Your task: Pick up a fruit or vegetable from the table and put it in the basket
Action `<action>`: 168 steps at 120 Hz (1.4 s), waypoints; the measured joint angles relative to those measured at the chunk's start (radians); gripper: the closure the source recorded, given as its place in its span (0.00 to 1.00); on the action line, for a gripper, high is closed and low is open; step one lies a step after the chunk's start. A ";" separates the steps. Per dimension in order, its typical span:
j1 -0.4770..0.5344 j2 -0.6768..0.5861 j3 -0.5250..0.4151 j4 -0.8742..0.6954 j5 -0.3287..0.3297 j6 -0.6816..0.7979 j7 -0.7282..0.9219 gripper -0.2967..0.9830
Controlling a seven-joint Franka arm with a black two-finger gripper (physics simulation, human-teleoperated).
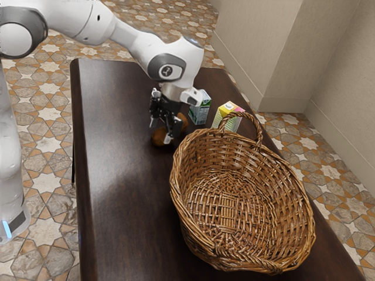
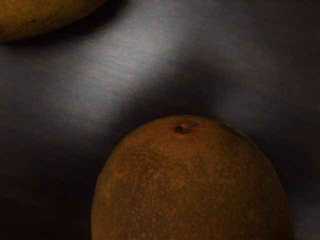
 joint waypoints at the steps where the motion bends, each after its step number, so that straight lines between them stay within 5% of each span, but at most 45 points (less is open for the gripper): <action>1: 0.000 0.001 0.000 0.000 0.000 0.001 0.000 0.23; 67: -0.006 0.033 -0.004 0.002 -0.026 0.064 -0.009 0.24; 94: -0.017 0.008 -0.004 0.016 -0.006 0.059 -0.003 0.57; 107: 0.000 -0.062 0.020 0.288 0.022 -0.050 0.025 0.55; 113: 0.025 -0.077 -0.057 0.422 0.032 -0.111 0.038 0.57; 123: 0.024 -0.028 -0.348 0.695 0.050 -0.214 0.056 0.54; 130: 0.020 0.127 -0.611 0.861 0.094 -0.266 0.063 0.54; 136: -0.052 0.280 -0.736 0.942 0.147 -0.285 0.067 0.56; 153: -0.070 0.434 -0.716 1.002 0.228 -0.298 0.078 0.58; 168: -0.077 0.452 -0.702 1.008 0.215 -0.324 0.081 0.37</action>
